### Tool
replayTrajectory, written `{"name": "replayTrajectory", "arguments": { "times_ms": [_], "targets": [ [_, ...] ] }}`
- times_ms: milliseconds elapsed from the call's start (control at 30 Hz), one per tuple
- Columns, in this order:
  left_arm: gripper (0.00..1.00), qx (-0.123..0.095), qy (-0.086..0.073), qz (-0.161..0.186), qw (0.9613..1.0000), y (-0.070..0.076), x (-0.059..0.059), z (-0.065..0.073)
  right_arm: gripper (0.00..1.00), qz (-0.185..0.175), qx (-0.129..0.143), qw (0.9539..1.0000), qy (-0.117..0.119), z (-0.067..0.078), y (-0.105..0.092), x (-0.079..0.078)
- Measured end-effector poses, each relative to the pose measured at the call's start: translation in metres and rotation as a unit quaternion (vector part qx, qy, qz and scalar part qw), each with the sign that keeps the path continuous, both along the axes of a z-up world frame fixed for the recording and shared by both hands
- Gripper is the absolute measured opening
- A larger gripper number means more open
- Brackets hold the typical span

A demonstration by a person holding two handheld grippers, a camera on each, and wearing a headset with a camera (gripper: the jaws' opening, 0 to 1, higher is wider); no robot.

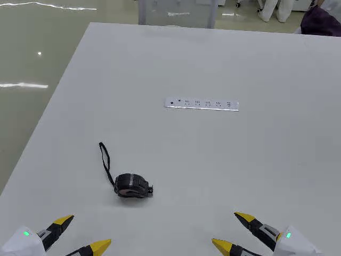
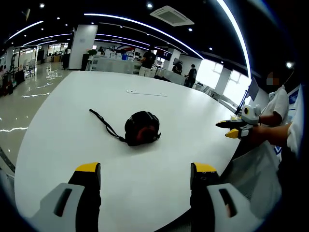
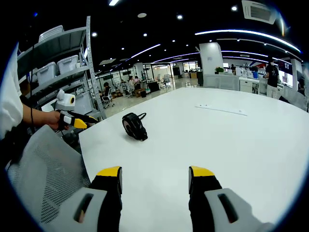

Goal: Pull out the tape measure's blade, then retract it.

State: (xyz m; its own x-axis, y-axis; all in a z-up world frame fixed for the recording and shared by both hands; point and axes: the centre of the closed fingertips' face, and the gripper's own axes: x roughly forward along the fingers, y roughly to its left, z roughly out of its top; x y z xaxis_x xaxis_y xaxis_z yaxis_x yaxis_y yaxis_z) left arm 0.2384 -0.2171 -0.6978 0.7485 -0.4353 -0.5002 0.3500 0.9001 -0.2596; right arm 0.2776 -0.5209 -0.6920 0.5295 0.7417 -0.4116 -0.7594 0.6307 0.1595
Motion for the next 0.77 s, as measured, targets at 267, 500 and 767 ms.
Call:
{"name": "replayTrajectory", "arguments": {
  "times_ms": [267,500,767],
  "targets": [
    [0.74,0.002,0.0,0.0,1.0,-0.0012,-0.0018,-0.0007,0.56,0.0,0.003,1.0,-0.001,0.0002,0.0002,-0.0021],
    [0.74,0.0,-0.001,0.0,1.0,-0.0022,-0.0019,-0.0005,0.56,0.005,-0.001,1.0,-0.003,0.0012,0.0033,-0.0035],
    [0.74,0.002,-0.002,-0.004,1.0,-0.0049,-0.0022,0.0007,0.56,0.006,-0.002,1.0,-0.003,0.0013,0.0036,-0.0042]
  ]
}}
